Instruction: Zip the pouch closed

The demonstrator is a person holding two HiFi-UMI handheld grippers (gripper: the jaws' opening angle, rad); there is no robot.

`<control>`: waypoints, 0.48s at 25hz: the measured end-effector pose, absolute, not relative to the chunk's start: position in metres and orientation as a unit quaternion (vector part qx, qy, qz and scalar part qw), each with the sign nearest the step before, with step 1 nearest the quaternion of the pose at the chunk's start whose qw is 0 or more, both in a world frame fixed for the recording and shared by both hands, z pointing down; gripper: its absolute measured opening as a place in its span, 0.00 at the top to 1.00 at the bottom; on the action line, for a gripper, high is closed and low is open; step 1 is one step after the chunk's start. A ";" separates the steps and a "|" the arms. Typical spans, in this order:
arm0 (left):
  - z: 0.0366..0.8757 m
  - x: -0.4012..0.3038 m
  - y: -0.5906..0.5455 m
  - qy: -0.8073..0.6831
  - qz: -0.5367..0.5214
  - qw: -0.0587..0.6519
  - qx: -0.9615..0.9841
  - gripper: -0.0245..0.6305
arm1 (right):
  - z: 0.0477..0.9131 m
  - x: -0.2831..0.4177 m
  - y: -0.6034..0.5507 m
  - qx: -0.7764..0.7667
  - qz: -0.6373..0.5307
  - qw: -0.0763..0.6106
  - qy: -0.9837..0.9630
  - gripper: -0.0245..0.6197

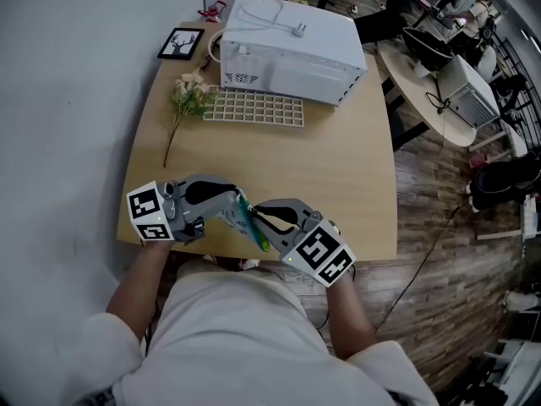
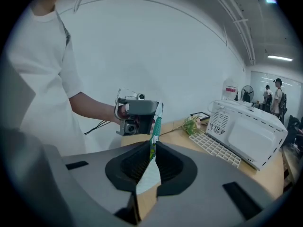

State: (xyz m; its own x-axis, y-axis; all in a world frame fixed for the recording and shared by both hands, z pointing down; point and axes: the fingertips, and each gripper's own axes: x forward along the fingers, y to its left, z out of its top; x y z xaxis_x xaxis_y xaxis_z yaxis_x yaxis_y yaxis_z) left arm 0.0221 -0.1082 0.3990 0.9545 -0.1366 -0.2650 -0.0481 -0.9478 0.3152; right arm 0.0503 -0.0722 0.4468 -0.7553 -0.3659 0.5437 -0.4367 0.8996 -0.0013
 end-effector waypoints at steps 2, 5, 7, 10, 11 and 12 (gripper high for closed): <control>0.400 0.024 -0.109 -0.050 -0.137 0.151 0.978 0.94 | 0.448 0.053 -0.073 0.222 0.067 0.277 -0.933 0.90; 0.397 0.018 -0.116 -0.074 -0.162 0.161 0.971 0.94 | 0.458 0.058 -0.071 0.222 0.067 0.299 -0.925 0.90; 0.393 0.010 -0.124 -0.088 -0.177 0.164 0.966 0.94 | 0.466 0.063 -0.067 0.223 0.072 0.310 -0.921 0.90; 0.391 0.008 -0.126 -0.085 -0.170 0.157 0.969 0.94 | 0.470 0.069 -0.065 0.234 0.081 0.308 -0.919 0.90; 0.392 0.008 -0.125 -0.084 -0.169 0.157 0.969 0.94 | 0.470 0.070 -0.065 0.235 0.081 0.308 -0.918 0.90; 0.392 0.007 -0.125 -0.086 -0.170 0.158 0.969 0.94 | 0.470 0.070 -0.065 0.235 0.080 0.309 -0.918 0.90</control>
State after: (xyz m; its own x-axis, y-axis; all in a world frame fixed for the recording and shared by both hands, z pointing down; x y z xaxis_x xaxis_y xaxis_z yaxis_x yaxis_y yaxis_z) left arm 0.0075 -0.1247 0.3923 0.9275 -0.2205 -0.3020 -0.1131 -0.9352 0.3355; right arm 0.0703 -0.0654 0.4701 -0.6981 -0.3830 0.6049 -0.4814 0.8765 -0.0005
